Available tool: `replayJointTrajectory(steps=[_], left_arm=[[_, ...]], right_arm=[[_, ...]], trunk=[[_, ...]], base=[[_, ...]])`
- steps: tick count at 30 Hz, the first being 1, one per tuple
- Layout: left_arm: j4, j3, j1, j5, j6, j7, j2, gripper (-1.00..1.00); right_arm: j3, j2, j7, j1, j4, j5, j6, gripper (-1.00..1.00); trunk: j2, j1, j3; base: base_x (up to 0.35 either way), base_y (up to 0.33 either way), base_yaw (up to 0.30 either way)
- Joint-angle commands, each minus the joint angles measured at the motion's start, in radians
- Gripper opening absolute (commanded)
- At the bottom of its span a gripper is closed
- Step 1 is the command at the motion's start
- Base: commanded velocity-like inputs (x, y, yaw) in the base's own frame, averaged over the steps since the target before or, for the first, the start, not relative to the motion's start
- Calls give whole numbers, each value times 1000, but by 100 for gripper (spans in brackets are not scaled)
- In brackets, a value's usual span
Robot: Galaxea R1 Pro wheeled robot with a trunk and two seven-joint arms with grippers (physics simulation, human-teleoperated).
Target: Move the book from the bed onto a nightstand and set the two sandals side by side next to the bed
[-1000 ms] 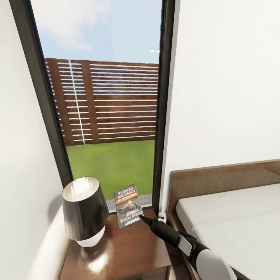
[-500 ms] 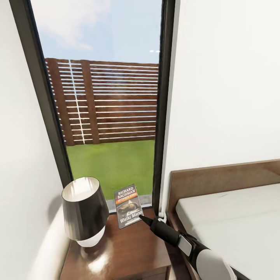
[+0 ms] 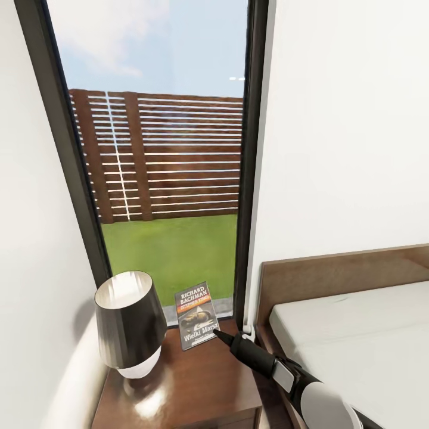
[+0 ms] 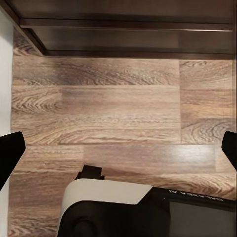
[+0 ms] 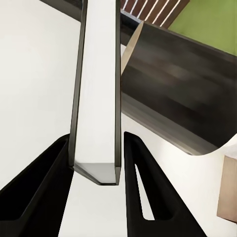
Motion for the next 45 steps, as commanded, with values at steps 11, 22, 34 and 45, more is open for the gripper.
replayJointTrajectory(steps=[11,22,34,45], left_arm=[[-138,-7,1,9,182,5,5,100],[-306,-7,2,8,293,10,8,100],[-340,-9,2,6,321,13,8,100],[-558,-7,12,7,434,13,9,100]], right_arm=[[-10,-2,-17,0,-2,2,13,-100],[-10,0,-111,0,-2,0,26,-100],[-11,2,-242,0,-2,-1,82,-100],[-11,6,-325,-1,-3,-12,119,-100]], trunk=[[-1,0,-1],[-1,0,-1],[-1,0,-1],[-50,27,-23]], base=[[0,0,0],[0,0,0],[0,0,0],[0,0,0]])
